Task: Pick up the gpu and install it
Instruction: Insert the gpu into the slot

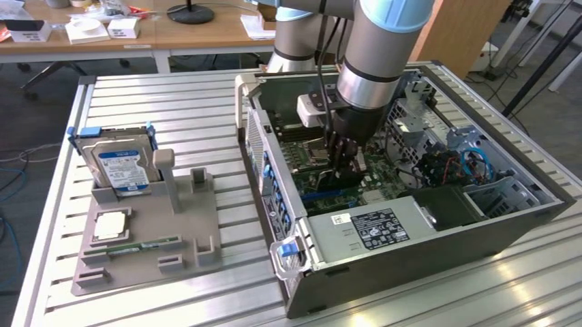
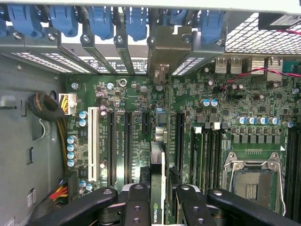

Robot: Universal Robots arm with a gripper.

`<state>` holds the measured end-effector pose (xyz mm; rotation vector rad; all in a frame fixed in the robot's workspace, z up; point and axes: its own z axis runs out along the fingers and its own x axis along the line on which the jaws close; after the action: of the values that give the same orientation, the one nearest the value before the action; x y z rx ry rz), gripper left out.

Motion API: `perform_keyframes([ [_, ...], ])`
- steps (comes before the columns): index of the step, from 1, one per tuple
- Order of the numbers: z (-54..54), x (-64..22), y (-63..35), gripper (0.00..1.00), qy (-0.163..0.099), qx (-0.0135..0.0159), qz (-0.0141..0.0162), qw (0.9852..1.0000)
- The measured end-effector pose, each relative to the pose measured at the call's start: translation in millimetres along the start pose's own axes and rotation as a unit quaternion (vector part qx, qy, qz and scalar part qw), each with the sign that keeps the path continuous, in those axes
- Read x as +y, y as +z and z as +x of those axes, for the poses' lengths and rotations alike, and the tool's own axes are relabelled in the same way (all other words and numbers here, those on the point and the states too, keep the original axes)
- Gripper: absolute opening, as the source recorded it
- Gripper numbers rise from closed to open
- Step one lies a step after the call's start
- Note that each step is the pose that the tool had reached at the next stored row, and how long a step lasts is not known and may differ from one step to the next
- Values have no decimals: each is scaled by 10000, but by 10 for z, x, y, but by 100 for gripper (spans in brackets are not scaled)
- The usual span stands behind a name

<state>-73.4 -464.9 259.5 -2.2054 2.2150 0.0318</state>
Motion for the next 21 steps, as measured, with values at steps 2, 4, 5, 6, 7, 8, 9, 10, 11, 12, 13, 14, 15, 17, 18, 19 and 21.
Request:
perform_keyframes([
  [2, 0, 1, 0, 26, 1, 0, 0, 10000],
  [4, -3, 11, 0, 26, 1, 1, 0, 10000],
  [5, -3, 12, 0, 26, 1, 0, 0, 10000],
  [6, -3, 12, 0, 26, 1, 0, 0, 10000],
  [7, -3, 12, 0, 26, 3, 0, 0, 10000],
  [8, -3, 12, 0, 26, 3, 1, 0, 10000],
  [9, -3, 12, 0, 26, 3, 0, 0, 10000],
  [10, -3, 12, 1, 26, 3, 0, 0, 10000],
  [11, -3, 12, 5, 26, 3, 0, 0, 10000],
  [12, -3, 12, 6, 26, 3, 0, 0, 10000],
  [13, -3, 12, 5, 26, 3, 1, 0, 10000],
  [14, -3, 12, 6, 26, 3, 0, 0, 10000],
  [15, -3, 12, 6, 26, 3, 0, 0, 10000],
  [17, -3, 12, 9, 26, 3, 0, 0, 10000],
  [18, -3, 12, 15, 26, 3, -2, 1, 10000],
  [19, -3, 12, 15, 26, 3, 0, 0, 10000],
  [21, -3, 12, 14, 26, 3, 0, 0, 10000],
])
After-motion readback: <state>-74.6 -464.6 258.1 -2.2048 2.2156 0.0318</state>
